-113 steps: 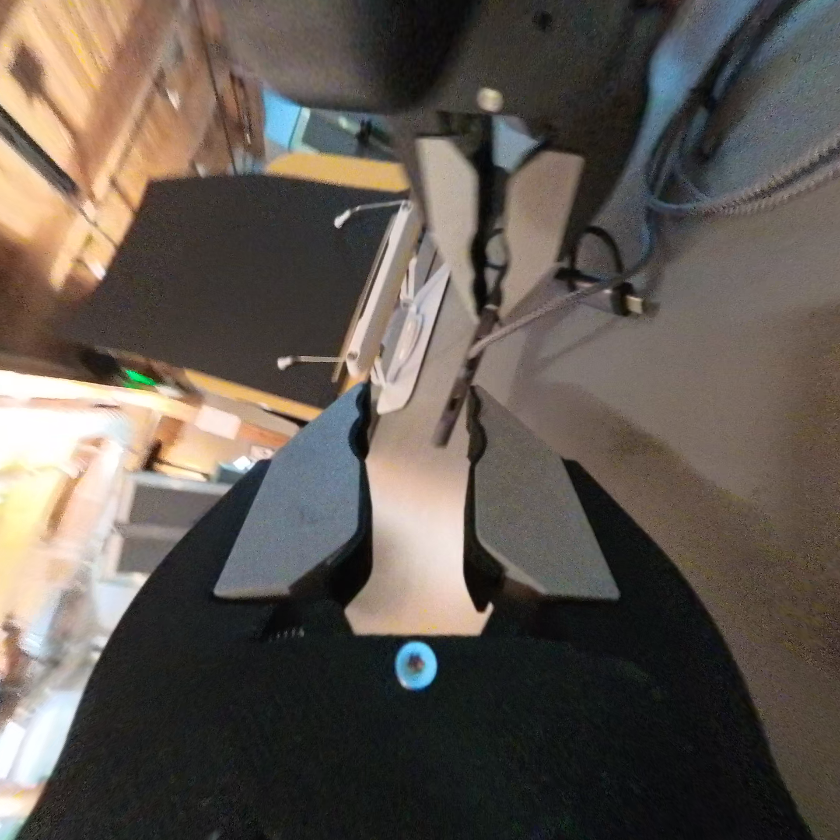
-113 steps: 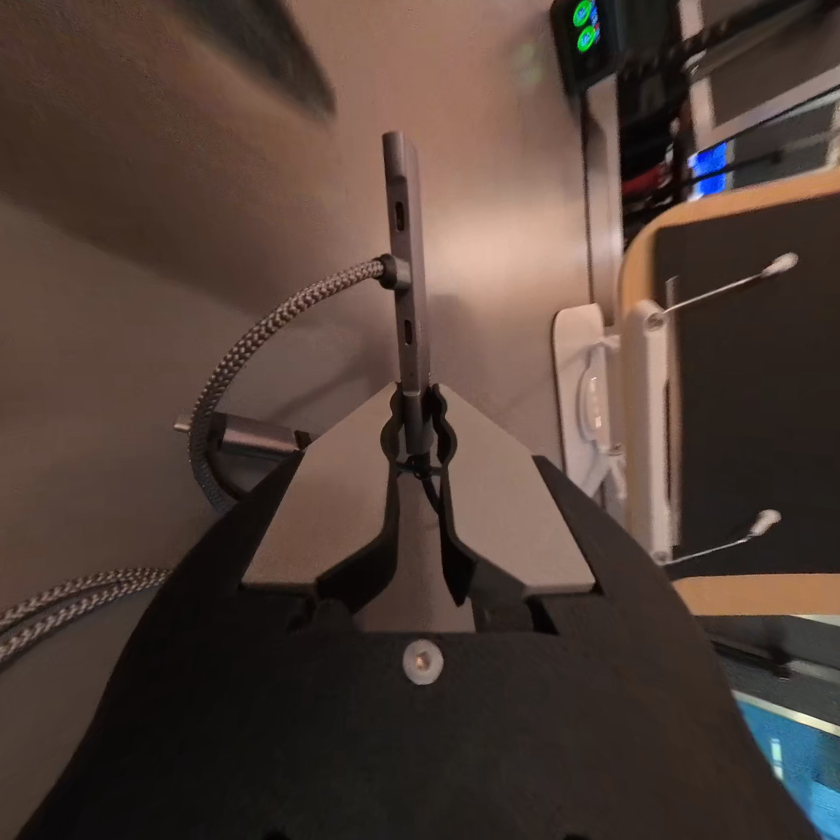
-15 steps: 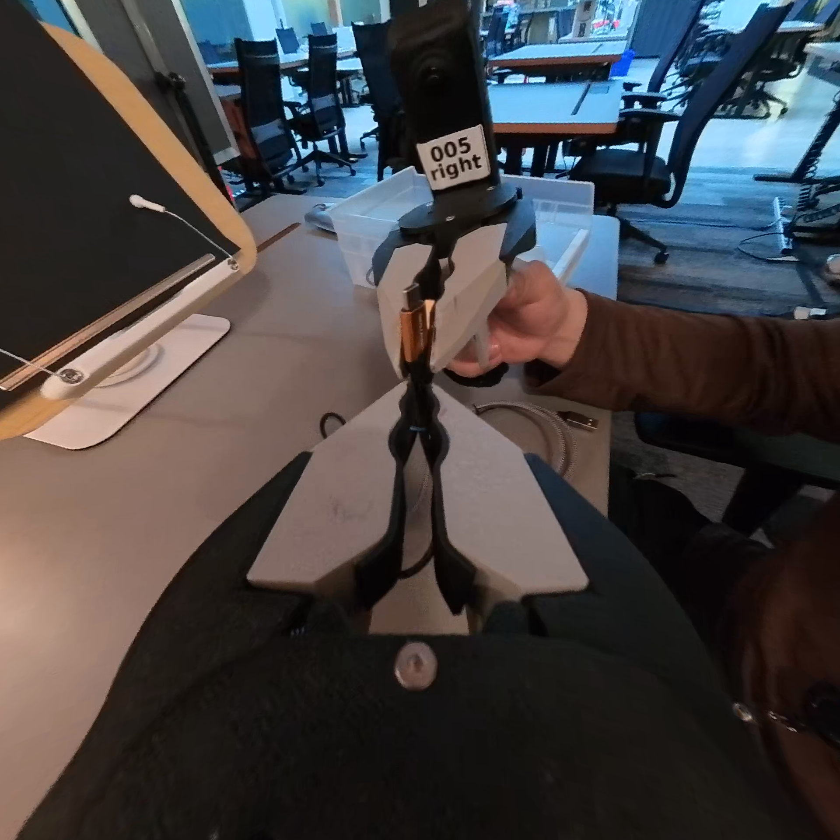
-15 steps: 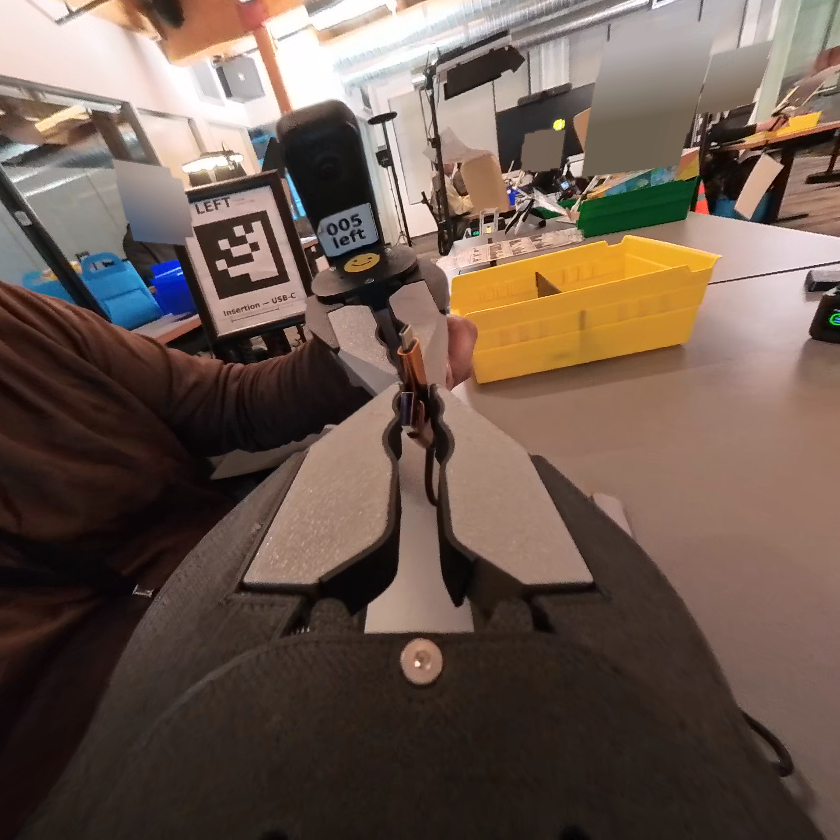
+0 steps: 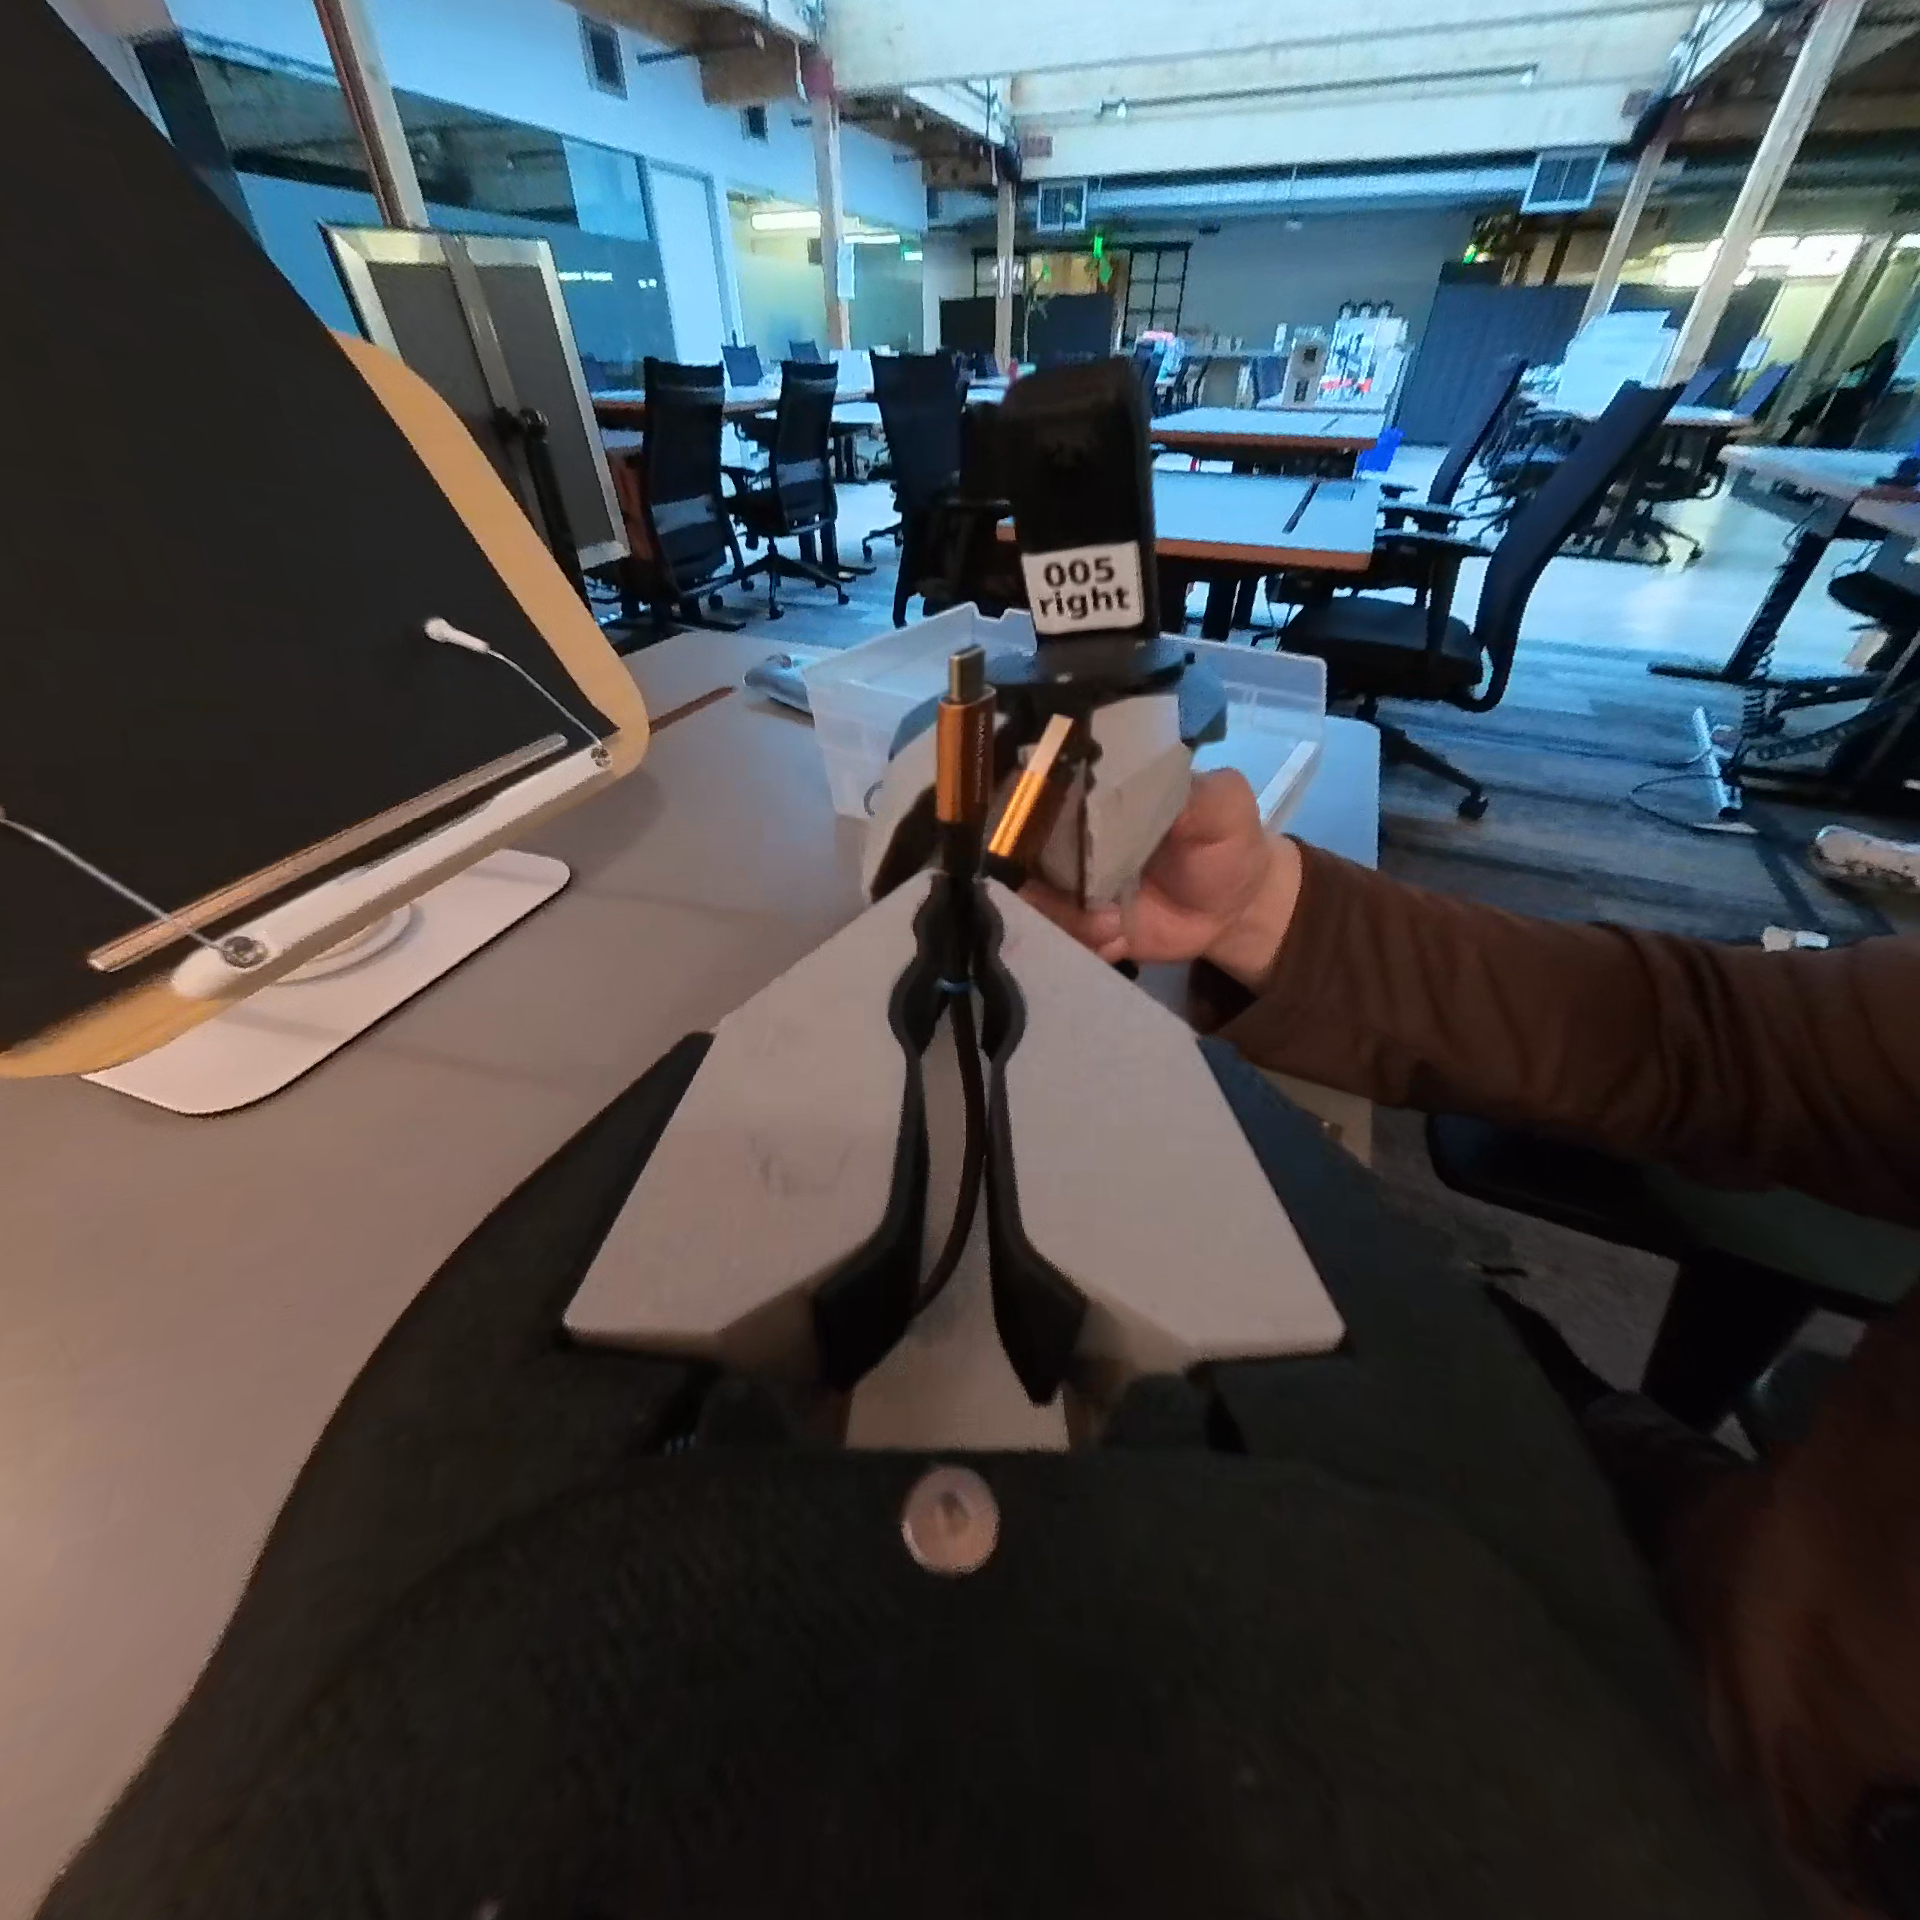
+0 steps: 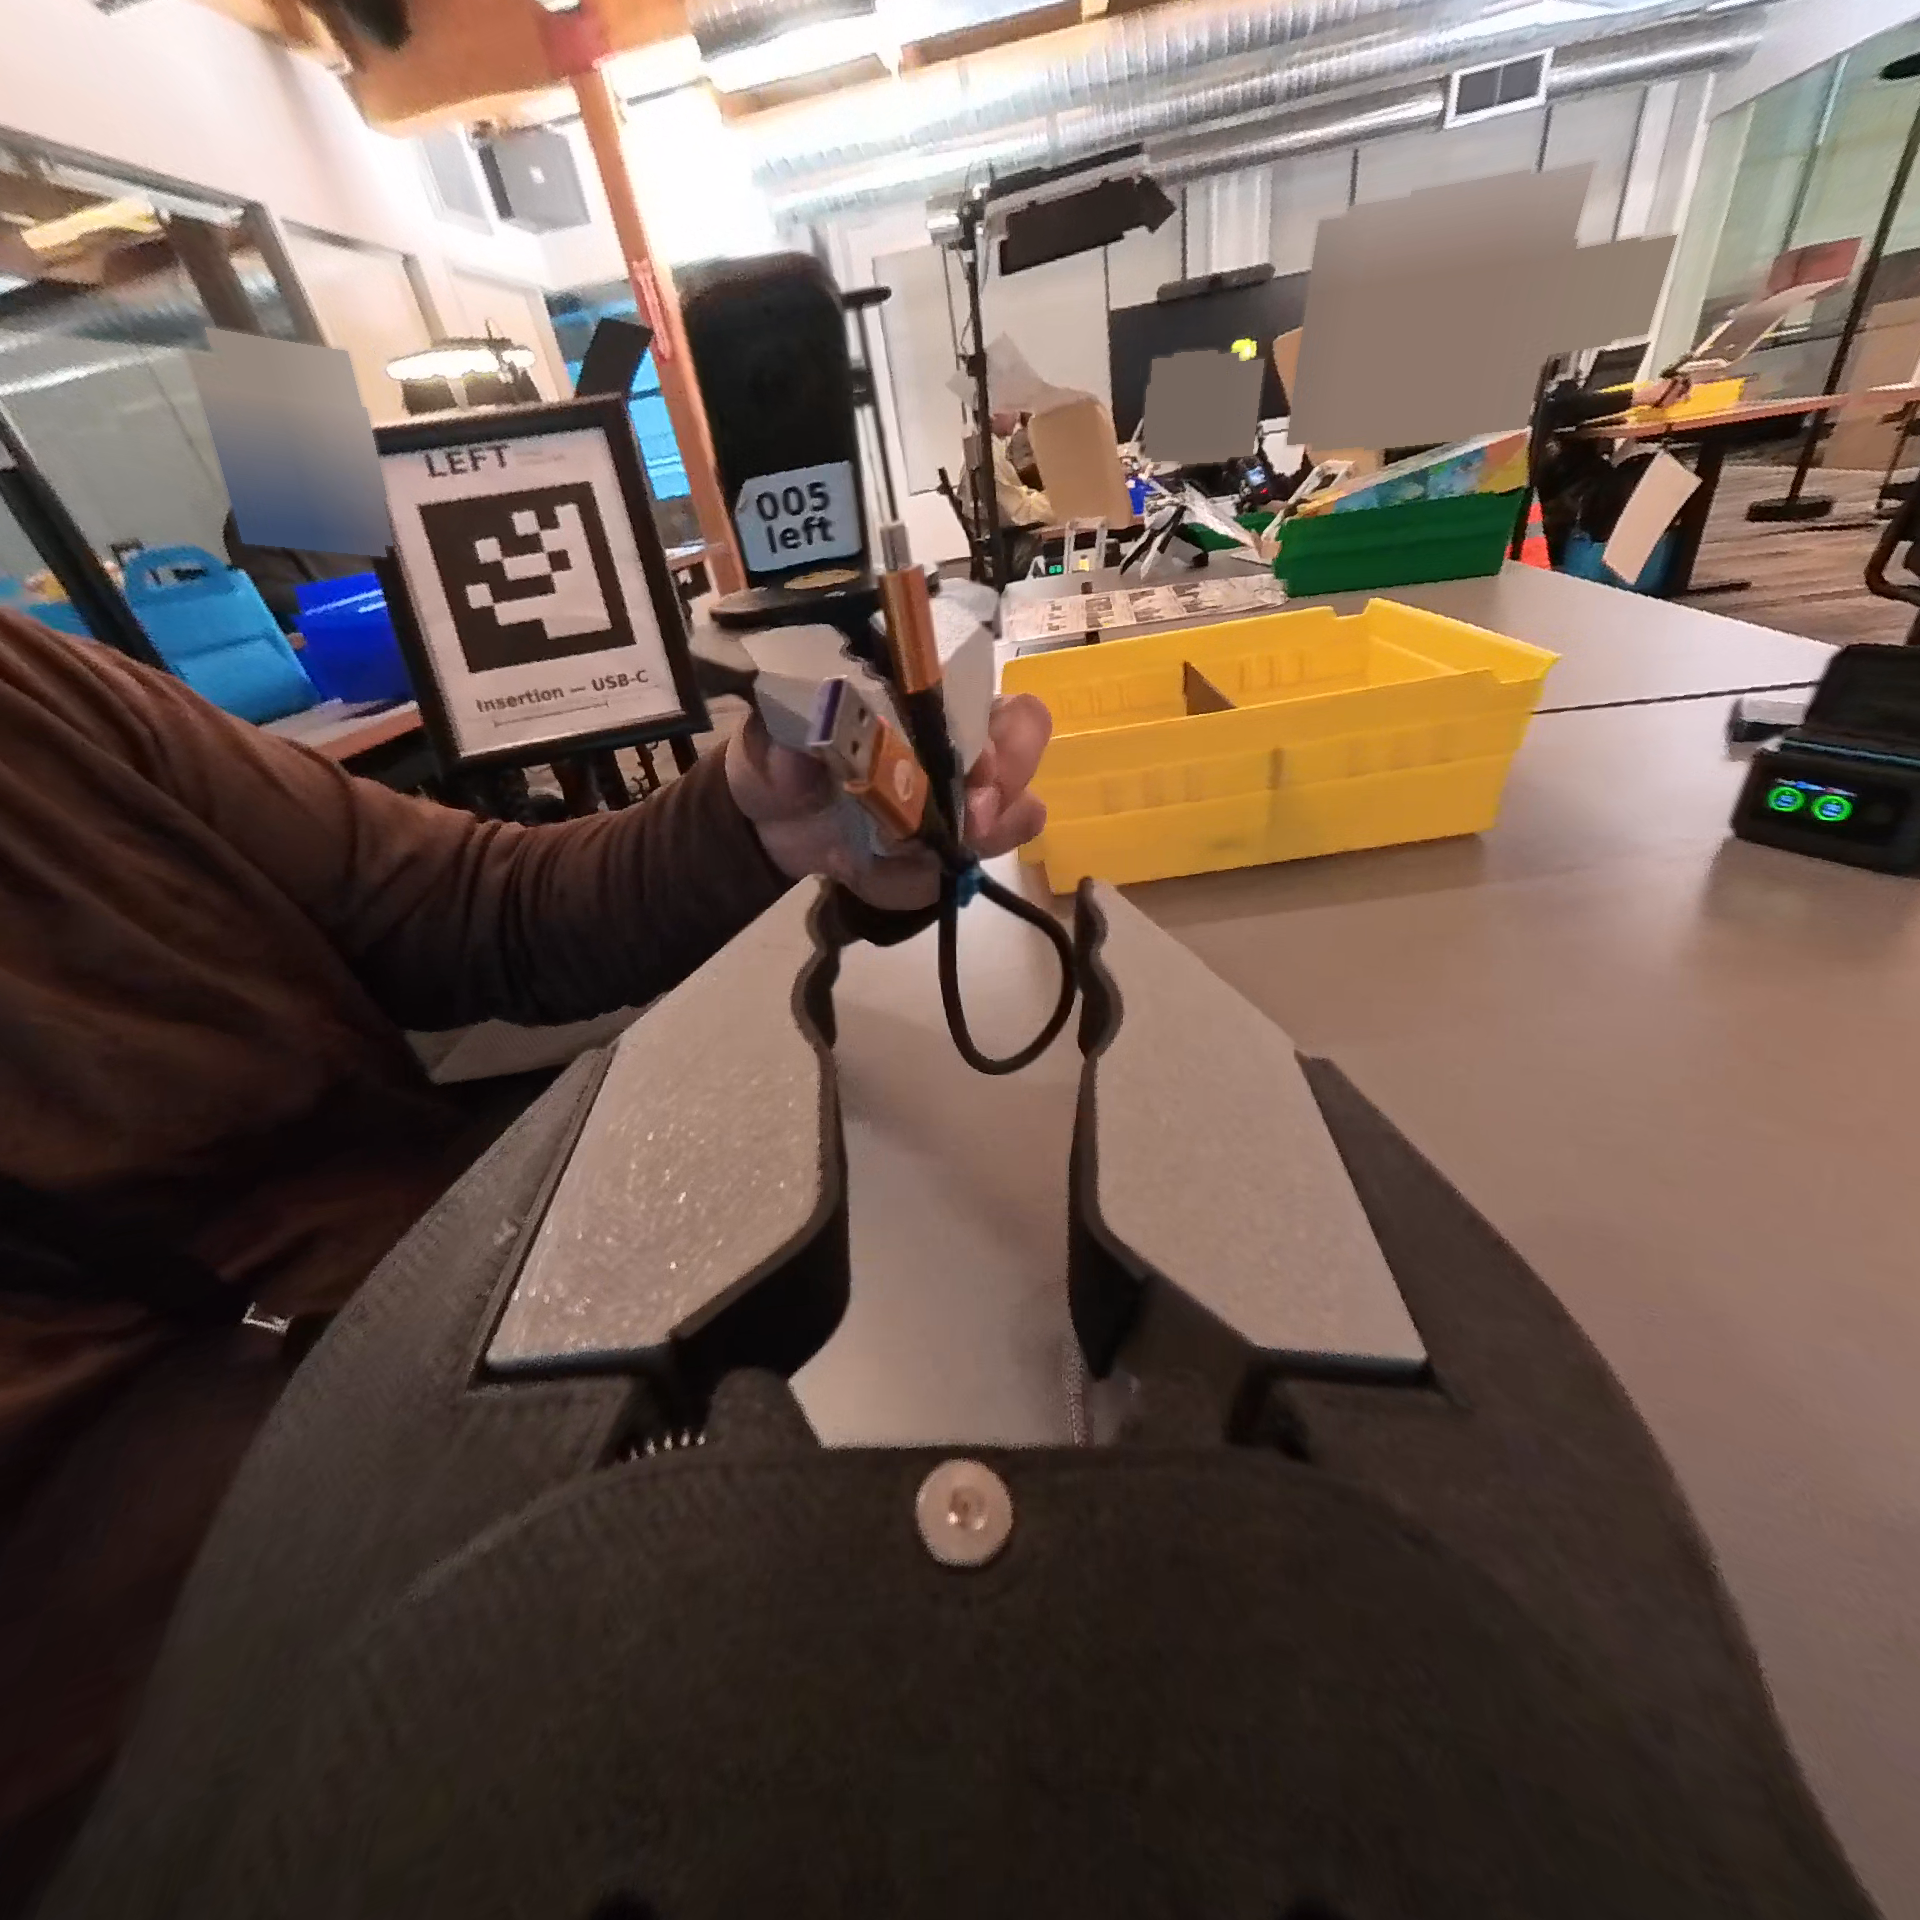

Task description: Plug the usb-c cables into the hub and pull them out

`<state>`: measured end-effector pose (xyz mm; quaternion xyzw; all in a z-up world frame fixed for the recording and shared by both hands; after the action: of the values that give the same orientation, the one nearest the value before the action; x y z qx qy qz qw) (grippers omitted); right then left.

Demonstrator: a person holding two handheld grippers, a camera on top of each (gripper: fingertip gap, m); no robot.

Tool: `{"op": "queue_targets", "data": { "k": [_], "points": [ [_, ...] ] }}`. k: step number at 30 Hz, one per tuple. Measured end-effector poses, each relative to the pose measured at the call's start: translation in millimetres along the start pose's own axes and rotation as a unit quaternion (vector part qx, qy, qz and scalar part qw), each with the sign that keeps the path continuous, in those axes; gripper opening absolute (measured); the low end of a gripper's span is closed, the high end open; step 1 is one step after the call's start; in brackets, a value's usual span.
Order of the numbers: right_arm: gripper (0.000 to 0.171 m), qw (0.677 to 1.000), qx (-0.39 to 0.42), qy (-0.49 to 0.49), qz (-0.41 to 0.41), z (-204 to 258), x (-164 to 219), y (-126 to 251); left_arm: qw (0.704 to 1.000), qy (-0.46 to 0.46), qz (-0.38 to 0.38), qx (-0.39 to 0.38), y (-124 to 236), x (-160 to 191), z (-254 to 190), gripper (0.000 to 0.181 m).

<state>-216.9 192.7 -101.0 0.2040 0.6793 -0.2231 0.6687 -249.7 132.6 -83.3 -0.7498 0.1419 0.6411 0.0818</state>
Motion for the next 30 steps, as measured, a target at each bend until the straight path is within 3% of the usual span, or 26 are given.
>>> {"op": "queue_targets", "data": {
  "k": [9,19,30],
  "points": [
    [0.009,0.998,0.013,0.052,0.027,9,6,-19,1.0,0.014,-0.011,0.02,-7,-1,-9,0.0],
    [0.008,0.999,0.011,0.05,-0.002,9,-2,-14,0.999,0.023,-0.019,0.029,-13,-3,-12,0.0],
    [0.006,0.998,0.002,0.058,0.036,11,10,-21,0.999,0.008,-0.044,0.0,-6,-14,-9,0.0]
  ]
}}
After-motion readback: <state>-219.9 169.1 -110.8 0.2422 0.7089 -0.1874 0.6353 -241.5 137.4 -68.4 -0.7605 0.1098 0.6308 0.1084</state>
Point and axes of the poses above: each gripper's, where its closed fingertips meet, y back along the fingers, x out of its underside, z = x × y across the jaws, the point moved 3 cm from there along y, back along the fingers, and after that the axes turned 9 degrees about y, right-handed, at the moved point
